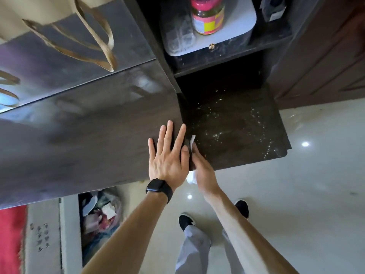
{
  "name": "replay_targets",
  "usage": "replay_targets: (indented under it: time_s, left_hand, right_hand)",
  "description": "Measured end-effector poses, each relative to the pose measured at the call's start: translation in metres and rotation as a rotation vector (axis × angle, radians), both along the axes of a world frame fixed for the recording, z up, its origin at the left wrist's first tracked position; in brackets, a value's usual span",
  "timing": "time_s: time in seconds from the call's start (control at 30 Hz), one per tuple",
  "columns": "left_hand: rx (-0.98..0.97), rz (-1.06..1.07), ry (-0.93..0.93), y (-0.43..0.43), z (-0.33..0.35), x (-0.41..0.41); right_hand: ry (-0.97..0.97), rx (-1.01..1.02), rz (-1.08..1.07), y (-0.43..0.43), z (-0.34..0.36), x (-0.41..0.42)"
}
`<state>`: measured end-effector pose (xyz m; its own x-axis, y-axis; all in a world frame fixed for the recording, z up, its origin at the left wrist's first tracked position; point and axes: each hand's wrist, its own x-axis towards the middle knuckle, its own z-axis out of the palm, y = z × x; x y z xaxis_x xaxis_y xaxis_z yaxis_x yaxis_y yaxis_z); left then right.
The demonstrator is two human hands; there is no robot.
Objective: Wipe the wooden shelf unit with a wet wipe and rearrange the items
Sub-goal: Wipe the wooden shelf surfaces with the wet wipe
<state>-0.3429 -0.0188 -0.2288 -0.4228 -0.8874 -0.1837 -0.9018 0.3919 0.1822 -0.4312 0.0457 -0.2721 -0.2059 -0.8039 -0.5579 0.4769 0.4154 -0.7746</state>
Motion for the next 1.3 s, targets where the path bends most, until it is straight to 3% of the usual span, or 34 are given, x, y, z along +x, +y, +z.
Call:
replay_targets:
  time_s: [0.1, 0.3, 0.5, 0.63, 0.8, 1.07, 1.3]
  left_hand:
    - [-0.034, 0.001, 0.003, 0.002, -0.003, -0.001]
    - [-0.055, 0.014, -0.014, 0.003, -0.002, -0.005]
    - [-0.045, 0.029, -0.034, 0.003, 0.002, -0.008]
    - [-0.056, 0.031, -0.042, 0.004, 0.001, -0.007]
    - [-0.072, 0.022, -0.046, 0.003, 0.001, -0.006]
    - [-0.063, 0.014, -0.039, 0.002, 0.001, -0.004]
    - [-0.068, -0.002, -0.049, 0.001, 0.000, 0.000]
  right_hand:
    - [-0.105, -0.075, 0.079, -0.032, -0.016, -0.006]
    - [0.091, 0.068, 0.206, -0.030, -0.048, -0.013]
    - [0.471, 0.061, 0.421, 0.027, -0.063, -0.010]
    - [0.967, -0.066, 0.484, 0.029, -0.067, -0.017]
    - [1.335, -0.032, 0.719, 0.053, -0.066, -0.024]
    - [1.501, -0.243, 0.960, 0.025, -0.082, -0.066]
    - [1.543, -0.112, 1.023, -0.066, -0.088, -0.075]
